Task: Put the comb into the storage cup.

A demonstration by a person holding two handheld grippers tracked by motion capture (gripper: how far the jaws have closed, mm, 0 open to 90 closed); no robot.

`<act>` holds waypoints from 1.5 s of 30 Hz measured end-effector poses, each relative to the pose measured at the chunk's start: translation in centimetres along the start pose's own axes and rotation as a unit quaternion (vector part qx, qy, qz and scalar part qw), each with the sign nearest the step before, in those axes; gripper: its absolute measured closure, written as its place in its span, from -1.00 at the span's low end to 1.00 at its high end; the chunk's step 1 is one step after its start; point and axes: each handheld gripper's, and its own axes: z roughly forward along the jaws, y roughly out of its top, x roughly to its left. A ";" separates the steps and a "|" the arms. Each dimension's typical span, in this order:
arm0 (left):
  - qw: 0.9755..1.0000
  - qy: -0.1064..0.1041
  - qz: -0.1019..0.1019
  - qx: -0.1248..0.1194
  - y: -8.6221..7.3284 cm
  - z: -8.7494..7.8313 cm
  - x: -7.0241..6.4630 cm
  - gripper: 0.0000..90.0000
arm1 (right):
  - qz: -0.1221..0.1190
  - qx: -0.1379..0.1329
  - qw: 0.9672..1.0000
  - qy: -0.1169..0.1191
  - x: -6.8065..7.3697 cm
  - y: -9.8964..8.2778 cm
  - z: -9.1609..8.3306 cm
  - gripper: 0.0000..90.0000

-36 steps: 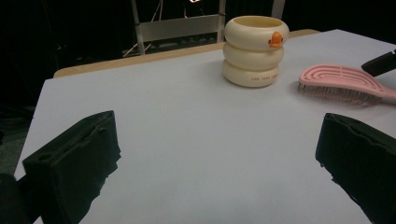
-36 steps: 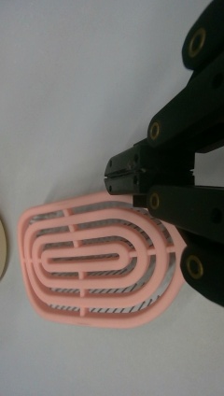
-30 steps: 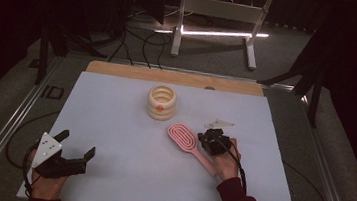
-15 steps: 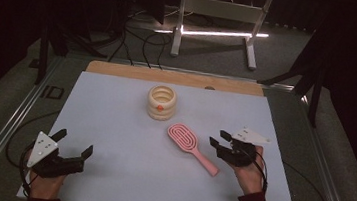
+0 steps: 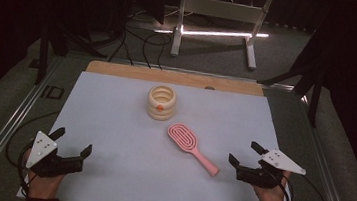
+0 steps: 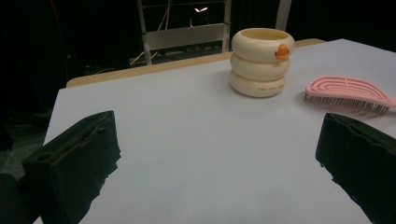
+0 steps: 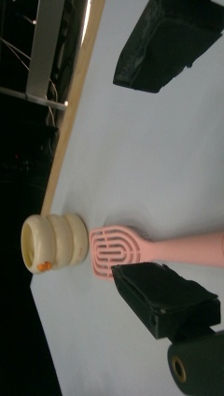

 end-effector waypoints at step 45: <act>1.000 -0.007 -0.009 0.009 -0.8 1.1 -0.8 -1.00 | 0.015 0.067 0.997 0.033 0.4 3.0 1.8 -0.81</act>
